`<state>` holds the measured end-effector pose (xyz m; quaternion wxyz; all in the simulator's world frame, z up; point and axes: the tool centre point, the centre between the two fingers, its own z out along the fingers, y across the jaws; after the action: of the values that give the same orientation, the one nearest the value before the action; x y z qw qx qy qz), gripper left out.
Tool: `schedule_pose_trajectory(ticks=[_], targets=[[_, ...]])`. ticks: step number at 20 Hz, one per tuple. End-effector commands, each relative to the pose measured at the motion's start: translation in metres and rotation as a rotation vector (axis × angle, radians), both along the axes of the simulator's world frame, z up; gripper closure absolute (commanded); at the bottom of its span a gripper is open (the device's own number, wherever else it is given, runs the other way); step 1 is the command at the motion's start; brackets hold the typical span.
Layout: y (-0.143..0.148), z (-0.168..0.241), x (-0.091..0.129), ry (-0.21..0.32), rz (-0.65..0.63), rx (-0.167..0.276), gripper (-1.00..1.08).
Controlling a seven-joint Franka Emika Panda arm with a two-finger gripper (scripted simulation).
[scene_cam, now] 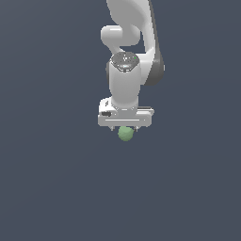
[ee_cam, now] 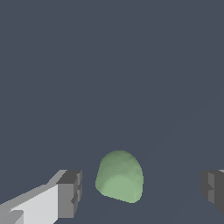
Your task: Pick up the object and move it to a goal position.
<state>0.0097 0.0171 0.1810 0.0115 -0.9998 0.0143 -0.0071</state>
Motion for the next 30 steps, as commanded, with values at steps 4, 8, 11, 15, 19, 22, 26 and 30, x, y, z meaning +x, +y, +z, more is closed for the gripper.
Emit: schedule_pose_trajectory(ticks=[4, 8, 11, 15, 19, 22, 26, 30], targets=[[-0.005, 0.001, 0.000, -0.001, 0.000, -0.005, -0.92], [-0.023, 0.003, 0.002, -0.003, -0.006, -0.027, -0.92], [-0.031, 0.005, 0.003, -0.004, -0.015, -0.037, -0.92], [-0.031, 0.005, 0.003, -0.004, -0.016, -0.036, -0.92], [-0.030, 0.004, 0.002, -0.003, 0.006, -0.036, -0.92], [-0.029, 0.001, 0.001, -0.003, 0.037, -0.037, -0.92], [-0.028, -0.003, -0.001, -0.001, 0.097, -0.038, -0.92], [-0.026, -0.009, -0.005, 0.000, 0.180, -0.040, -0.92]])
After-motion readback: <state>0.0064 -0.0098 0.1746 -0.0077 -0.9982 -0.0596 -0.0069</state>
